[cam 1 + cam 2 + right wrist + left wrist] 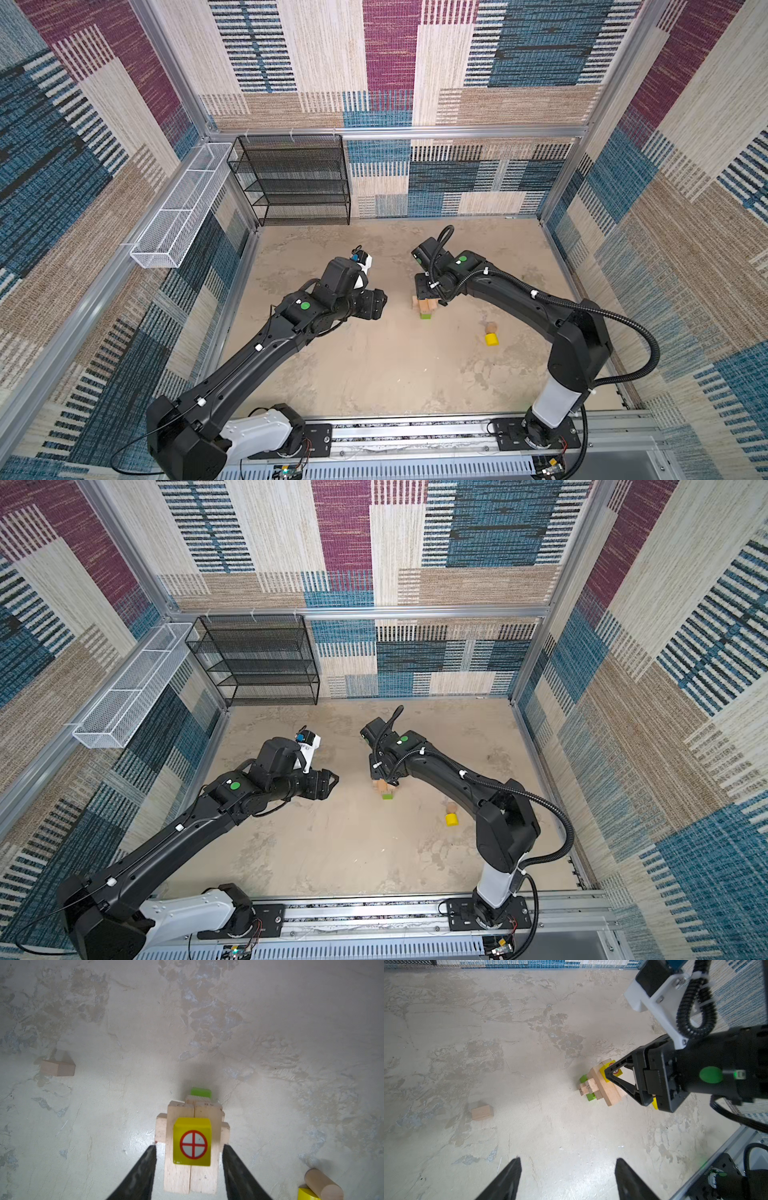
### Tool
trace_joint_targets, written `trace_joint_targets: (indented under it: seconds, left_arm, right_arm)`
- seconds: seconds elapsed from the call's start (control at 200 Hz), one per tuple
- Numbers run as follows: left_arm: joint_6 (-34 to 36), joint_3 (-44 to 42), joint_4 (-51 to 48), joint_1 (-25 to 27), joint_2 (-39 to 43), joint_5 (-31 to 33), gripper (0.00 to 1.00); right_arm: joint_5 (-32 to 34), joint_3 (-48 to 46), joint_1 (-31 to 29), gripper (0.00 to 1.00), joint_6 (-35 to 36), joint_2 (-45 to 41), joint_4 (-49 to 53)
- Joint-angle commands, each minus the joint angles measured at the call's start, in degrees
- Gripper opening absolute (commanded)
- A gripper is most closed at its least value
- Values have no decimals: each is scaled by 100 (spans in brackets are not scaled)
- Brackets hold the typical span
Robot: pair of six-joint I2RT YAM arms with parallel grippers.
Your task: Build the wood block tower
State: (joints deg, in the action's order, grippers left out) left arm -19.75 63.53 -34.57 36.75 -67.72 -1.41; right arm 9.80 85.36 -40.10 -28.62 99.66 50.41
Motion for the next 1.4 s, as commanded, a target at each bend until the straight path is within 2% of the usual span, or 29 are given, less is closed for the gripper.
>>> trace_joint_targets:
  seconds: [0.0,0.621,1.397]
  left_arm:
    - [60,-25,-71,-10,38,53,76]
    - [33,-47,-43,-11,58,52,76]
    - [6,-51,-40,-12,40,46,76]
  right_arm:
    - [-27,-37,-3,54,-94,-33,-95]
    - [-180,-37,-4,47,-25,59,-152]
    - [-159,-55,-5,45,-35,45,-132]
